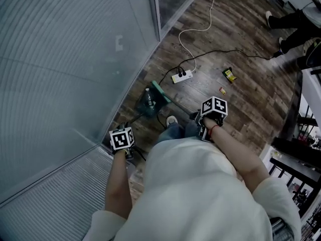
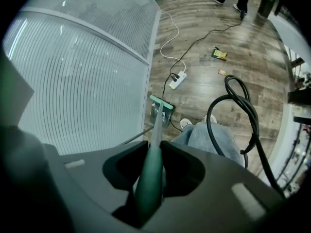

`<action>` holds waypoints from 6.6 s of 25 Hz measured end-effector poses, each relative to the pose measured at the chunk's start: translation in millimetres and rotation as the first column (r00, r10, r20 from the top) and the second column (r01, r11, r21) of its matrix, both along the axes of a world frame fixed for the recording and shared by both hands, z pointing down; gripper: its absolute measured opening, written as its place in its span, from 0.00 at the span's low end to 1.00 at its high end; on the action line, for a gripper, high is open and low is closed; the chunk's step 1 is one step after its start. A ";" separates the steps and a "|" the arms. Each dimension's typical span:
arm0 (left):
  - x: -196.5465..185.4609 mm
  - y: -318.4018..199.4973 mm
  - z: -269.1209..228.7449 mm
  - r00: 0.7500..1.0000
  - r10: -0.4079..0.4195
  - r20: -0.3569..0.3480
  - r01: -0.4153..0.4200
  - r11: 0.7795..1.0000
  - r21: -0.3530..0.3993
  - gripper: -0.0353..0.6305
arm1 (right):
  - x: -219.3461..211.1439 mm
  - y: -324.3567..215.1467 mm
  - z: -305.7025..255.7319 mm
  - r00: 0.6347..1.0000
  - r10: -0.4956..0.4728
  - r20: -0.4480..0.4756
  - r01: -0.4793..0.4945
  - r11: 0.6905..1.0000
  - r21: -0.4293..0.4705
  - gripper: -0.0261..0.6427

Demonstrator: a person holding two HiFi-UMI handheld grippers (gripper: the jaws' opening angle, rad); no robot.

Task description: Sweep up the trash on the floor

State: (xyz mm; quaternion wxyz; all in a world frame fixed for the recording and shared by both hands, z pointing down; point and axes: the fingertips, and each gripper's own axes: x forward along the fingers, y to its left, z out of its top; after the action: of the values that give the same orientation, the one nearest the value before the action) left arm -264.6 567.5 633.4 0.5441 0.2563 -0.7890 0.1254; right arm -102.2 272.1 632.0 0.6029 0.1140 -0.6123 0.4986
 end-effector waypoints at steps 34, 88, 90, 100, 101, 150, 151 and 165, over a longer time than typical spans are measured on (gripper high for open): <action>79.7 -286.3 -8.2 0.801 0.599 -0.022 -0.599 0.801 -0.009 0.19 | 236.3 -190.9 -16.0 0.622 0.782 0.021 -0.782 0.621 0.060 0.18; 226.5 -473.4 32.4 0.727 0.685 -0.055 -0.687 0.723 -0.079 0.19 | 367.8 -280.5 68.4 0.822 0.546 -0.164 -0.537 0.838 0.099 0.18; 225.1 -473.9 33.6 0.725 0.687 -0.046 -0.688 0.720 -0.088 0.19 | 364.8 -276.2 69.0 0.833 0.530 -0.161 -0.525 0.848 0.075 0.18; 226.2 -479.1 26.5 0.722 0.690 -0.047 -0.691 0.717 -0.089 0.19 | 352.0 -264.2 64.9 0.893 0.421 -0.159 -0.420 0.907 0.045 0.18; 225.9 -479.5 27.2 0.723 0.690 -0.045 -0.690 0.718 -0.089 0.19 | 351.8 -264.2 64.3 0.892 0.422 -0.160 -0.421 0.906 0.043 0.18; 188.5 -512.0 1.9 0.687 0.723 0.077 -0.716 0.691 -0.099 0.19 | 376.2 -322.4 31.7 0.734 0.679 -0.019 -0.672 0.730 0.120 0.18; 186.9 -515.3 1.0 0.684 0.725 0.077 -0.718 0.688 -0.103 0.19 | 377.4 -325.0 31.3 0.726 0.688 -0.018 -0.681 0.721 0.127 0.18; 145.4 -579.5 4.8 0.584 0.810 0.060 -0.800 0.586 -0.129 0.19 | 354.0 -354.5 33.3 0.658 0.750 -0.064 -0.734 0.659 0.165 0.18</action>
State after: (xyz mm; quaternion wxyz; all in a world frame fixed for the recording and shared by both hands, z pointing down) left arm -119.2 -11.9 638.2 0.3940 0.5541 -0.6102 0.4068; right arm 251.8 -82.3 665.3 0.3757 0.4227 -0.5027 0.6538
